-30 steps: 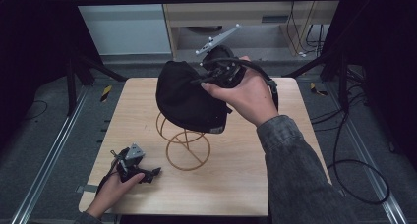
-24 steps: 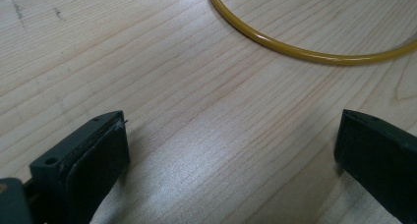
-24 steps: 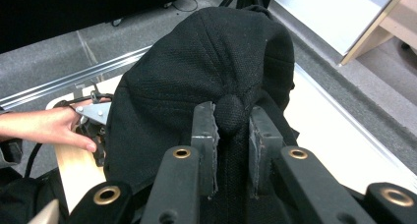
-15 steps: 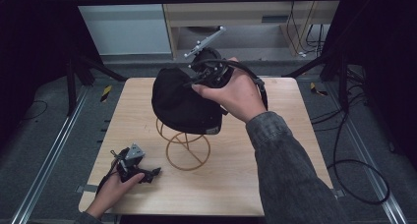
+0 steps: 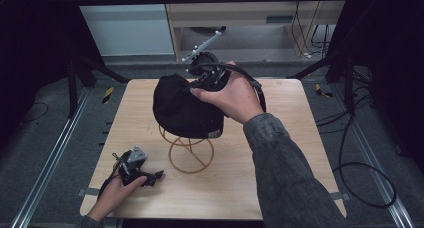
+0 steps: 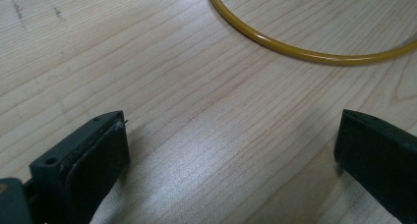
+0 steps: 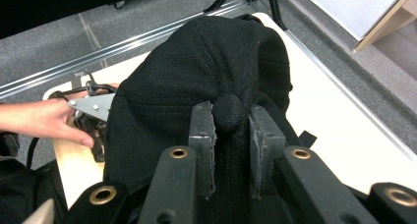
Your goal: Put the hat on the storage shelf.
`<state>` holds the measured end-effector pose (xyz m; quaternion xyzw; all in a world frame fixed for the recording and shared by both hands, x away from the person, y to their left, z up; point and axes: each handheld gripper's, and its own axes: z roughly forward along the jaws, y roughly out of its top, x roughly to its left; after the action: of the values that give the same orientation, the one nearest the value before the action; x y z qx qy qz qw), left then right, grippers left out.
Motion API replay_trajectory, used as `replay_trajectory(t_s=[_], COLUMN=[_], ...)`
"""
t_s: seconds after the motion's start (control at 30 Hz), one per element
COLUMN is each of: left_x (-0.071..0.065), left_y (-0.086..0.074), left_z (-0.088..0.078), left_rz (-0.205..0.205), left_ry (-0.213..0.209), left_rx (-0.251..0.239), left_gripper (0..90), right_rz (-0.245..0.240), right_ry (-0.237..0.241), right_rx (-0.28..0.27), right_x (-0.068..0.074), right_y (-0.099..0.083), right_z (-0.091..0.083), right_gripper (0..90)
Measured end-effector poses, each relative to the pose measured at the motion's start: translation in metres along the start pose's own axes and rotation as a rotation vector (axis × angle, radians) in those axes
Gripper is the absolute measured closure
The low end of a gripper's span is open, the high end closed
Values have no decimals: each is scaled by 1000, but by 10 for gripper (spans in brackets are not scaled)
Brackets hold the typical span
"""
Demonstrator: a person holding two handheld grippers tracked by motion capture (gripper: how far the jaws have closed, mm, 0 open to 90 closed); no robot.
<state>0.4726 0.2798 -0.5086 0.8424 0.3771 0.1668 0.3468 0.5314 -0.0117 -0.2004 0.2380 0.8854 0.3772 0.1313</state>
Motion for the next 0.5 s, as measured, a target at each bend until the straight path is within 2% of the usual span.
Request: replay_trajectory(t_s=[0.5], left_x=[0], left_y=[0], left_z=[0], left_rz=[0], left_ry=[0], left_rx=[0], left_gripper=[0], right_rz=[-6], right_ry=[12], right_rx=[32], right_x=[3], right_y=[-1], right_z=[15], right_gripper=[740])
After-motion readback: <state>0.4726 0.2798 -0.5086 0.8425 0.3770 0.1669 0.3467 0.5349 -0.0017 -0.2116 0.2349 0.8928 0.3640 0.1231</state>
